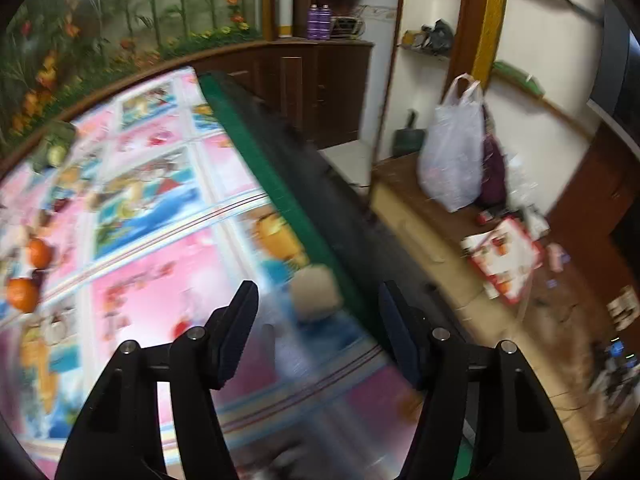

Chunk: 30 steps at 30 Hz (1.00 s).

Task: Organize fruits
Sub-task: 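Grasp a white cube piece with the right tool while the left tool grasps an orange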

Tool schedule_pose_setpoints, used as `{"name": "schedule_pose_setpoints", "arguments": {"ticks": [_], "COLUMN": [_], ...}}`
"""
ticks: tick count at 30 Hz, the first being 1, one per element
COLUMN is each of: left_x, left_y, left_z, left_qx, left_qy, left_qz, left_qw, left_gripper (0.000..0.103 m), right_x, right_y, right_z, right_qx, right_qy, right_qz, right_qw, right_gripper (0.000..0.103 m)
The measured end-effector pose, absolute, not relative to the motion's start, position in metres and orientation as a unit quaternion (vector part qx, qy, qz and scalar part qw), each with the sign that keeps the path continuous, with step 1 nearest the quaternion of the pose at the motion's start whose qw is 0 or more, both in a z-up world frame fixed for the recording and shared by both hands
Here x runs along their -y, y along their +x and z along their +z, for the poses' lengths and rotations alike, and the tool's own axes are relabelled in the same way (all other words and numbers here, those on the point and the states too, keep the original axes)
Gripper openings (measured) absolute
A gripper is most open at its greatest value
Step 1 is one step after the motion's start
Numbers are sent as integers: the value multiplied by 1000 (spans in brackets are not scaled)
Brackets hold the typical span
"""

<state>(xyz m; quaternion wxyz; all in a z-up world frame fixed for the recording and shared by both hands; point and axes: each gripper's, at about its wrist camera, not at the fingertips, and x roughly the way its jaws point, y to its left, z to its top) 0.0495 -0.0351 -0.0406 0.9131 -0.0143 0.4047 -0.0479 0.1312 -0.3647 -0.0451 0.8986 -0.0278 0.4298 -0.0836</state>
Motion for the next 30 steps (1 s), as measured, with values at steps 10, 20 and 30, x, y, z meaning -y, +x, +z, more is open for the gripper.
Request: {"name": "schedule_pose_setpoints", "arguments": {"ticks": [10, 20, 30], "left_x": [44, 39, 34], "left_y": [77, 76, 84], "left_z": [-49, -48, -60], "left_qx": [-405, -410, -437], "left_qy": [-2, -8, -8], "left_qz": [-52, -80, -93], "left_qw": [913, 909, 894], "left_gripper": [78, 77, 71], "right_x": [361, 353, 339], "right_y": [141, 105, 75], "right_z": [-61, -42, -29], "right_qx": [-444, -409, -391], "right_qy": [-57, 3, 8], "right_qz": [-54, -1, 19], "right_qw": [892, 913, 920], "right_gripper": [29, 28, 29]}}
